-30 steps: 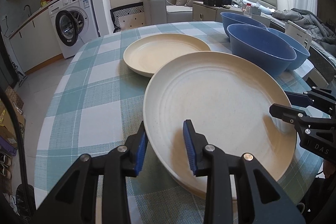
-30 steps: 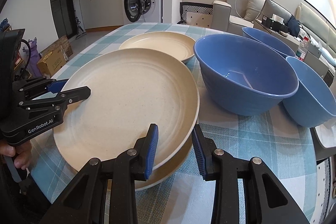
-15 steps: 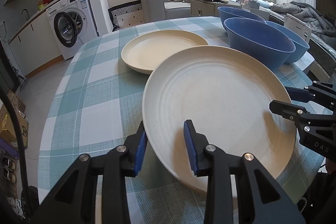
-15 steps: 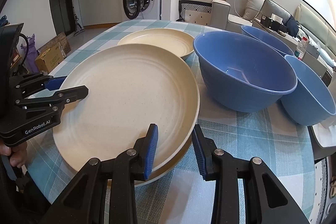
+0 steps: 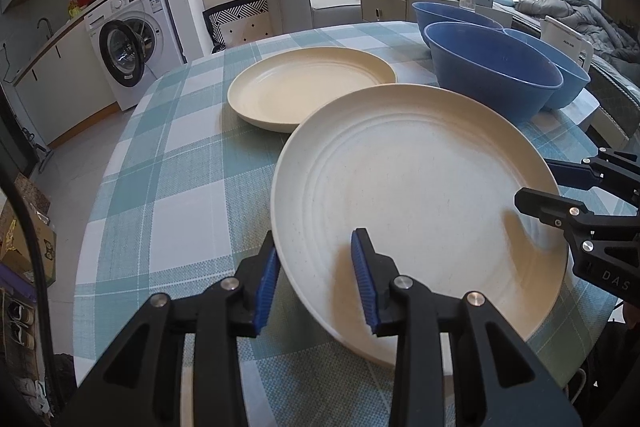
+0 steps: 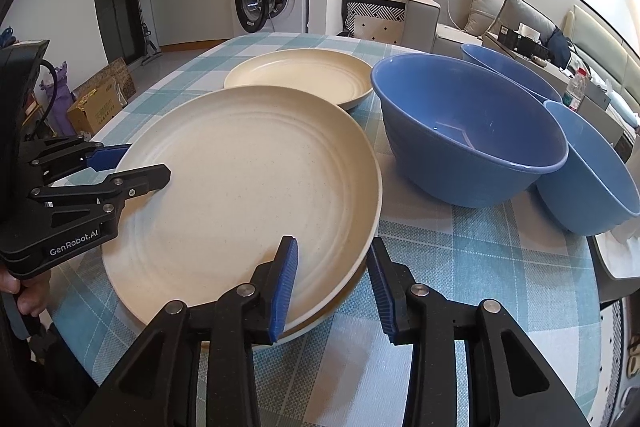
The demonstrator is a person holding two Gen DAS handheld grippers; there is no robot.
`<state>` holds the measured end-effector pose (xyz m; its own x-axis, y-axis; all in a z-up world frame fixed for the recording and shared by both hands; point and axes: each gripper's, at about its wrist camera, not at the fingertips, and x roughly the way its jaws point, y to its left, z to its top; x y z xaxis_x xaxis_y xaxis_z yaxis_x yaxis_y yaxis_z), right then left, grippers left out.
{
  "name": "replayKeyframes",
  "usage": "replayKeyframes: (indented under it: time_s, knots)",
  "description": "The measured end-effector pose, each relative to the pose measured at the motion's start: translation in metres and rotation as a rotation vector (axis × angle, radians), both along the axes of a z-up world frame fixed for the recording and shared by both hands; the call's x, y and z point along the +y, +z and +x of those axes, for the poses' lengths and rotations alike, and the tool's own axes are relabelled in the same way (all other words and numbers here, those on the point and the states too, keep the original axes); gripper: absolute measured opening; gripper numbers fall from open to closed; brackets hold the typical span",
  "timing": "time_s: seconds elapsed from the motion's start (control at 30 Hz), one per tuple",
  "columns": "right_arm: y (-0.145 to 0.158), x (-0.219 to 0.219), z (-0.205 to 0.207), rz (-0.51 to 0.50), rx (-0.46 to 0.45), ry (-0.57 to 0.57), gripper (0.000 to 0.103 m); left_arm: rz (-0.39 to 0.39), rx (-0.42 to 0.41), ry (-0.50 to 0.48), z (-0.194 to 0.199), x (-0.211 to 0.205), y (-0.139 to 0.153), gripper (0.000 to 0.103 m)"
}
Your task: Organize plates and bowls
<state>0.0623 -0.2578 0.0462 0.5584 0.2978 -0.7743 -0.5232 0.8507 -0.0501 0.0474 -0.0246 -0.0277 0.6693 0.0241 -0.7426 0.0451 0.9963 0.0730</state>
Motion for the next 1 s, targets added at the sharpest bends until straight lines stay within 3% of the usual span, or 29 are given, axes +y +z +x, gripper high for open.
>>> replayKeyframes:
  time_s: [1.0]
  knots:
    - [-0.007,-0.003,0.002,-0.013,-0.011,0.013,0.046,0.036,0.033,-0.018,0.001,-0.007,-0.01,0.045]
